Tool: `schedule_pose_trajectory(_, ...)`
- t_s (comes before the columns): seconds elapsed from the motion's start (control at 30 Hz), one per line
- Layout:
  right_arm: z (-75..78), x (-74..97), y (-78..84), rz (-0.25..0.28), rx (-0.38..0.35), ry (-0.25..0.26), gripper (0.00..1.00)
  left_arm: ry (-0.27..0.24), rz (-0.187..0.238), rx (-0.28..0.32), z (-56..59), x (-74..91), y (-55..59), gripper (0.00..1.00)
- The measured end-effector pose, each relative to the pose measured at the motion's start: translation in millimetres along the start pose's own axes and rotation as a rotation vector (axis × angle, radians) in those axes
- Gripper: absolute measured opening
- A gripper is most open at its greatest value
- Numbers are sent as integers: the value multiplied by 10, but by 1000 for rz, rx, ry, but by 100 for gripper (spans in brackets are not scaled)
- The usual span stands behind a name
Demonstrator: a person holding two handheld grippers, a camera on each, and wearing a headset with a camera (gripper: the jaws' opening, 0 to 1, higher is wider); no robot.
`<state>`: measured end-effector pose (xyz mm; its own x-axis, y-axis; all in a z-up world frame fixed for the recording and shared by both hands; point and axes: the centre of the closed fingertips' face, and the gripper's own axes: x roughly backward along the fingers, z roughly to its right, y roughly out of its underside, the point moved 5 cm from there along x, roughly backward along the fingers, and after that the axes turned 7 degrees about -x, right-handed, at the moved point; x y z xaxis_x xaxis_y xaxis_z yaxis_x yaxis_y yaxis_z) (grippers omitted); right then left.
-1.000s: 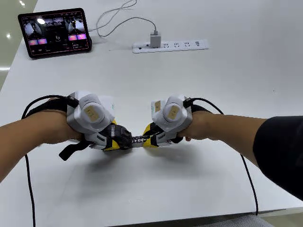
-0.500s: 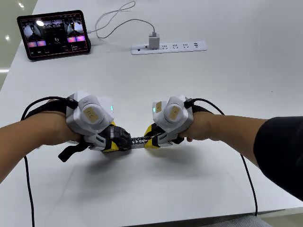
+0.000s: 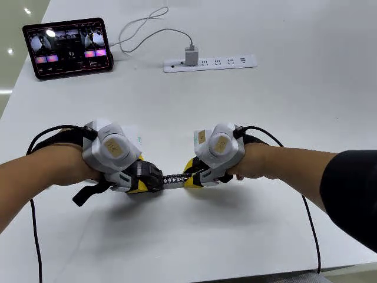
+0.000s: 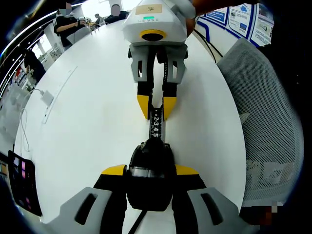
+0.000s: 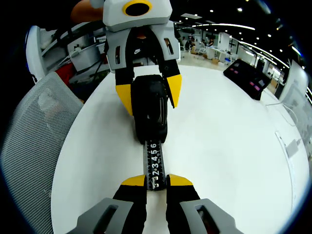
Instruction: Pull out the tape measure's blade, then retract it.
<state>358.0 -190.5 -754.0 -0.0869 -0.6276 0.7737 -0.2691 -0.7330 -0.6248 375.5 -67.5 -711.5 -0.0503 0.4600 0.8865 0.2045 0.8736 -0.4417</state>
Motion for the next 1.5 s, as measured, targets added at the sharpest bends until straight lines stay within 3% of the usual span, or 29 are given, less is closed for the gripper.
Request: schedule_pose_trajectory(1.5,42,149,149,-28,-21,4,10,-1,-5,-8,27,16,-24,30)
